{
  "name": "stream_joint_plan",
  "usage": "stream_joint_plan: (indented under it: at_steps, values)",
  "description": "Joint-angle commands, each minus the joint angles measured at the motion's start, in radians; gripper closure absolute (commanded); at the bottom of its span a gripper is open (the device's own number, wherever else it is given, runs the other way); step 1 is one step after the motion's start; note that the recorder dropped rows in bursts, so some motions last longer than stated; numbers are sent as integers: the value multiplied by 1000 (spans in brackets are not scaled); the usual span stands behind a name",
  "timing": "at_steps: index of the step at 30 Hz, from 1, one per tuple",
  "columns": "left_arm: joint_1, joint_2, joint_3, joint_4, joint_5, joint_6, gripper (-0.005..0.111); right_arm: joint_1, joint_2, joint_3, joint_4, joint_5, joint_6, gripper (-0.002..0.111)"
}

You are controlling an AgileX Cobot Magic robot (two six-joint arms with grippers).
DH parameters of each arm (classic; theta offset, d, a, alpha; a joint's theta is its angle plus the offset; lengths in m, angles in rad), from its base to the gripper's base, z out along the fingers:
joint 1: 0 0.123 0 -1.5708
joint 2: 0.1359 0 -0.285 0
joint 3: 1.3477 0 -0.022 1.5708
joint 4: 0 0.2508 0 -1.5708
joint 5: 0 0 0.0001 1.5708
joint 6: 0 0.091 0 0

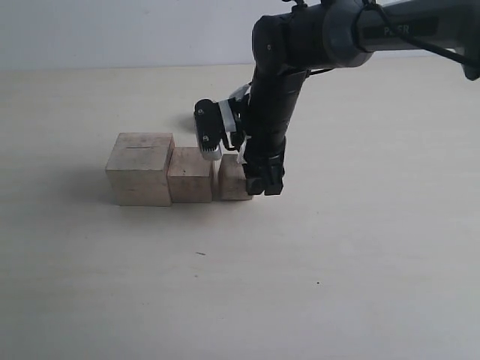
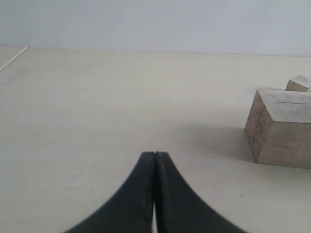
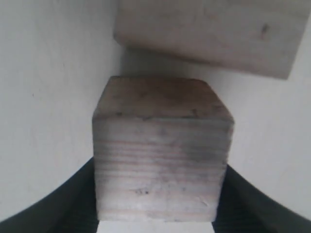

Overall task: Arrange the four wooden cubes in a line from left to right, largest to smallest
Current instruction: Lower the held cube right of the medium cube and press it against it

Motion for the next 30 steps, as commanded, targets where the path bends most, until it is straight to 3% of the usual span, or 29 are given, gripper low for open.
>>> stream_joint_plan:
  at_steps: [1,18,25,30]
  values:
    - [-1,-6,3,1,-12,-8,107,2,-4,0,49,-43,-22,108]
    - [-1,-6,3,1,-12,-8,107,2,41,0,47,-67,-18,108]
    - [-1,-6,3,1,-12,-8,107,2,17,0,-47,-29,65,108]
    - [-1,-6,3,1,-12,-8,107,2,3,0,12,-35,80,108]
